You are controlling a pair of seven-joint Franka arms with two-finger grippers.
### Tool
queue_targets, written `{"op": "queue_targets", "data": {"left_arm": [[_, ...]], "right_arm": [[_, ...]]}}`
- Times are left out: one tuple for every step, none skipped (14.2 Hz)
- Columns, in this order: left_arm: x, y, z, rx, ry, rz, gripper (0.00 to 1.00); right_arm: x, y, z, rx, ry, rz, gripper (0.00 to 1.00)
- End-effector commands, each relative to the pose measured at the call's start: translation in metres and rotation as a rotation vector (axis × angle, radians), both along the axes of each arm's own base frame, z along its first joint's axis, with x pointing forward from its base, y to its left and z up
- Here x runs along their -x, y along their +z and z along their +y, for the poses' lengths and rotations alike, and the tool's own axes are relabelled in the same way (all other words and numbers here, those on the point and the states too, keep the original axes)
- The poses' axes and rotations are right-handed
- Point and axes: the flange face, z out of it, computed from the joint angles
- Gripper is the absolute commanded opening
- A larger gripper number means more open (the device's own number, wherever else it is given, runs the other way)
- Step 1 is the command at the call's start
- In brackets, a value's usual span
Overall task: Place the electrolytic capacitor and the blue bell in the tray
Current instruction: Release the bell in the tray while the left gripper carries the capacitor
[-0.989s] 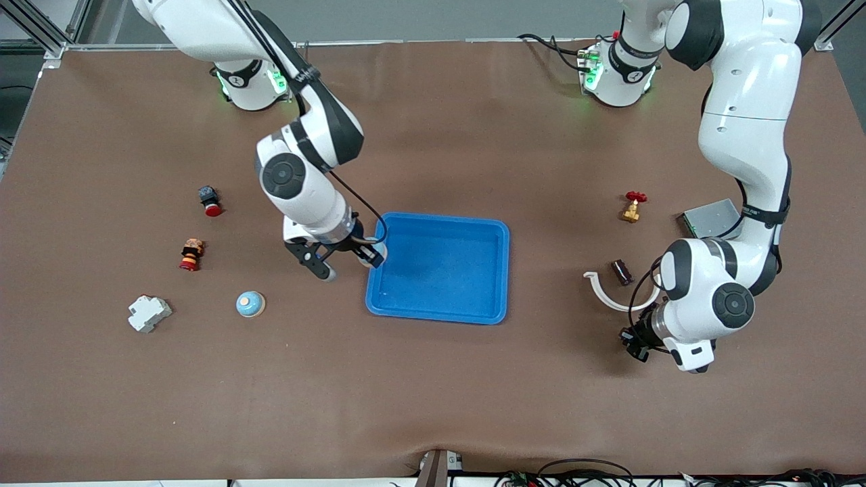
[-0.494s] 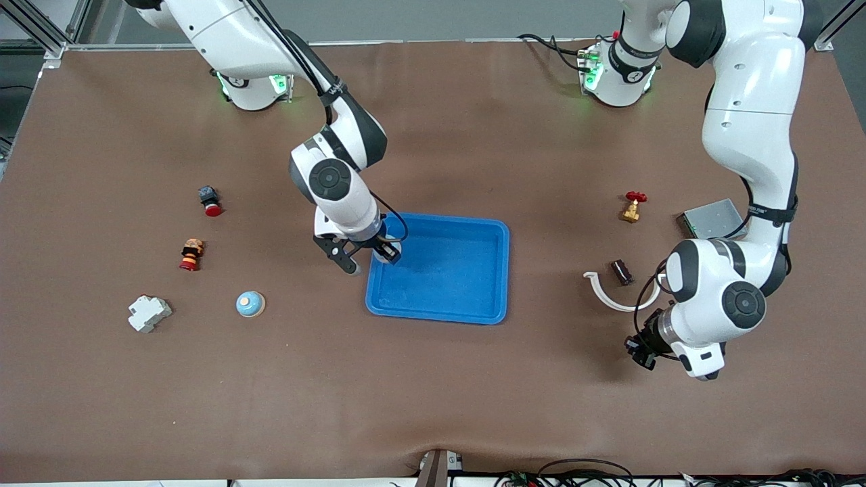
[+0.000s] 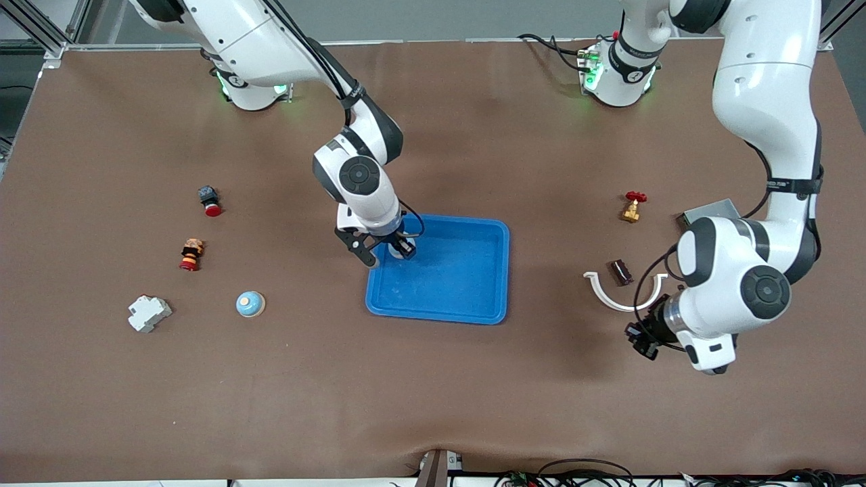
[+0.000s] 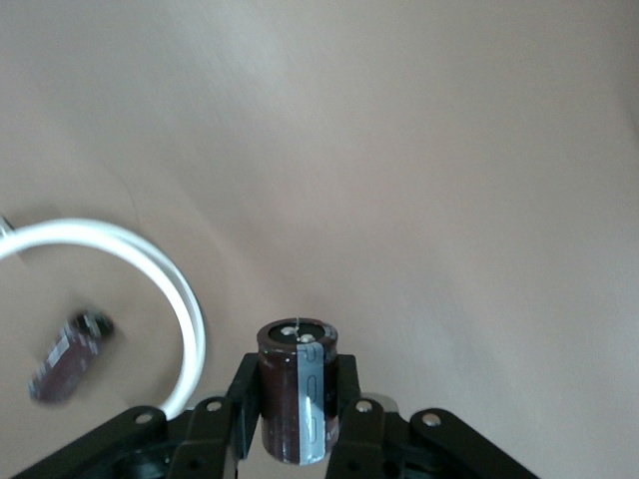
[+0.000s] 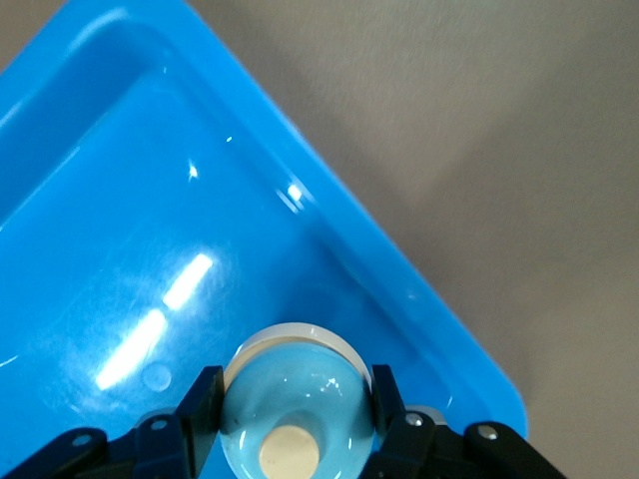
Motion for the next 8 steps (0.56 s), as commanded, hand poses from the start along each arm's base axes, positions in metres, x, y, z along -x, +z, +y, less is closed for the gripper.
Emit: {"op": "queue_targets", "data": {"left_arm": [[0.016, 0.001, -0.053, -0.001, 0.039, 0.019, 0.00], [0.021, 0.001, -0.072, -0.001, 0.041, 0.021, 0.00], [0.026, 0.002, -0.089, 0.000, 0.045, 0.022, 0.00], [0.030, 0.003, -0.102, 0.000, 0.054, 0.022, 0.00], [0.034, 0.004, -0.115, 0.002, 0.054, 0.021, 0.00], [0.039, 0.005, -0.131, 0.003, 0.050, 0.020, 0.00], [0.043, 0.008, -0.146, 0.004, 0.049, 0.015, 0.00], [0.047, 0.010, -0.159, 0.006, 0.043, 0.012, 0.00]], "right_arm": [[0.001, -0.001, 0.014, 0.001, -0.014, -0.021, 0.00], [0.004, -0.004, 0.017, 0.003, -0.010, -0.018, 0.00], [0.004, -0.006, 0.019, 0.001, -0.016, -0.018, 0.00], [0.004, -0.008, 0.023, 0.000, -0.022, -0.017, 0.00], [0.007, -0.010, 0.027, -0.001, -0.017, -0.018, 0.00], [0.007, -0.012, 0.028, 0.001, -0.019, -0.015, 0.00], [0.006, -0.012, 0.029, -0.002, -0.018, -0.017, 0.00], [0.007, -0.014, 0.030, -0.002, -0.015, -0.019, 0.00]]}}
